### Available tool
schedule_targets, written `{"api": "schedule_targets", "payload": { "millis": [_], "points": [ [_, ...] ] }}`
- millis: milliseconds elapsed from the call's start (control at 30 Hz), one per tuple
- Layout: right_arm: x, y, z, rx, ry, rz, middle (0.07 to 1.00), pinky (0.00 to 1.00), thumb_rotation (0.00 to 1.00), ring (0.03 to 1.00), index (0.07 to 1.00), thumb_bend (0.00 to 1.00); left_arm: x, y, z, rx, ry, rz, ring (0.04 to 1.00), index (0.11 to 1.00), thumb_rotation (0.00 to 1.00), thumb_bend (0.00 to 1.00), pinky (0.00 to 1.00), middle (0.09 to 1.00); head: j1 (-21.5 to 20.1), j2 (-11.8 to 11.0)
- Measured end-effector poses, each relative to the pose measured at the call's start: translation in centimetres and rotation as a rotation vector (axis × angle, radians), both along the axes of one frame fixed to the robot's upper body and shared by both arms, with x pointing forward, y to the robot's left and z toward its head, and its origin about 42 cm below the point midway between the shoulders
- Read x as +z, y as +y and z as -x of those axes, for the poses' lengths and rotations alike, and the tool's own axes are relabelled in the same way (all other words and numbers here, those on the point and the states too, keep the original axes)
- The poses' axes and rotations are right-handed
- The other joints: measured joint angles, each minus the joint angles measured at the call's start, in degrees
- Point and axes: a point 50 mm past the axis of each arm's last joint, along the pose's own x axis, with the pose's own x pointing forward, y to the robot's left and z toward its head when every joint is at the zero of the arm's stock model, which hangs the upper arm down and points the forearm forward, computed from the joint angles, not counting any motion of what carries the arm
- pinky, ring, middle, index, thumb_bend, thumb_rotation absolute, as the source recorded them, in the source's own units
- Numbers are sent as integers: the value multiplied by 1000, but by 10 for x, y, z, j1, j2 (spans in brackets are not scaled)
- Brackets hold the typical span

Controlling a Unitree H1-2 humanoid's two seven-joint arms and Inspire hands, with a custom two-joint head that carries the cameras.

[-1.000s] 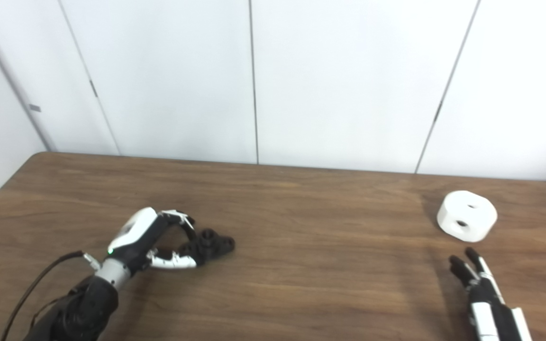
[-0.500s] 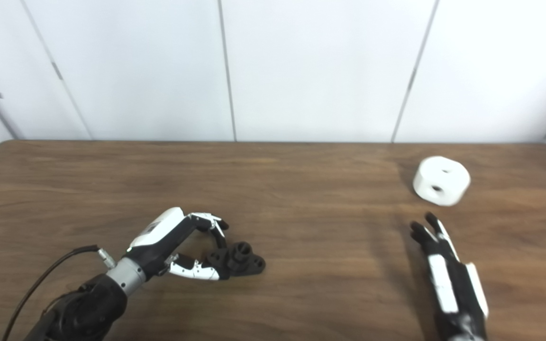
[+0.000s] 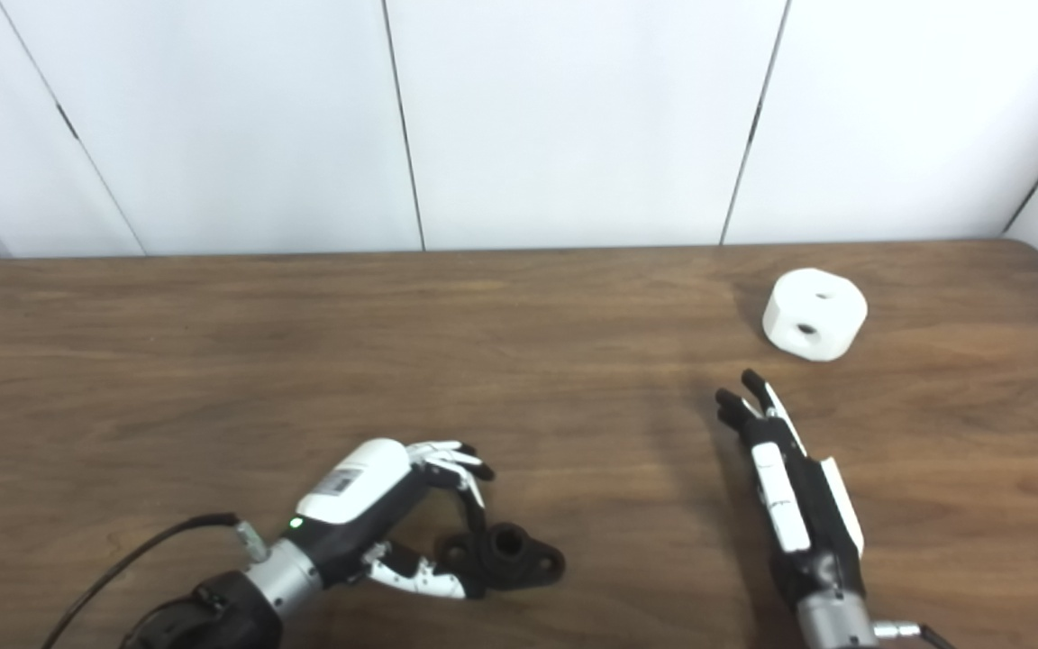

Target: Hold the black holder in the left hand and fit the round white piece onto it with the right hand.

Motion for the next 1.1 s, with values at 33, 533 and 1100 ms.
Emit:
{"api": "schedule_targets", "payload": {
  "millis": [33,533,1100],
  "points": [
    [0,0,0,-1,0,0,889,1000,916,918,955,541,-2,-1,1,-4,-13,-14,874,487,49,520,907,785,0,0],
    [12,-4,3,-41,-22,18,906,1000,797,947,945,562,-8,-2,4,-3,-72,-39,875,488,49,521,899,782,-29,1],
    [63,-30,-21,-250,-123,492,899,877,476,894,931,784,-14,14,1,-9,-107,-43,864,488,49,520,882,772,-139,-25]
  ]
}}
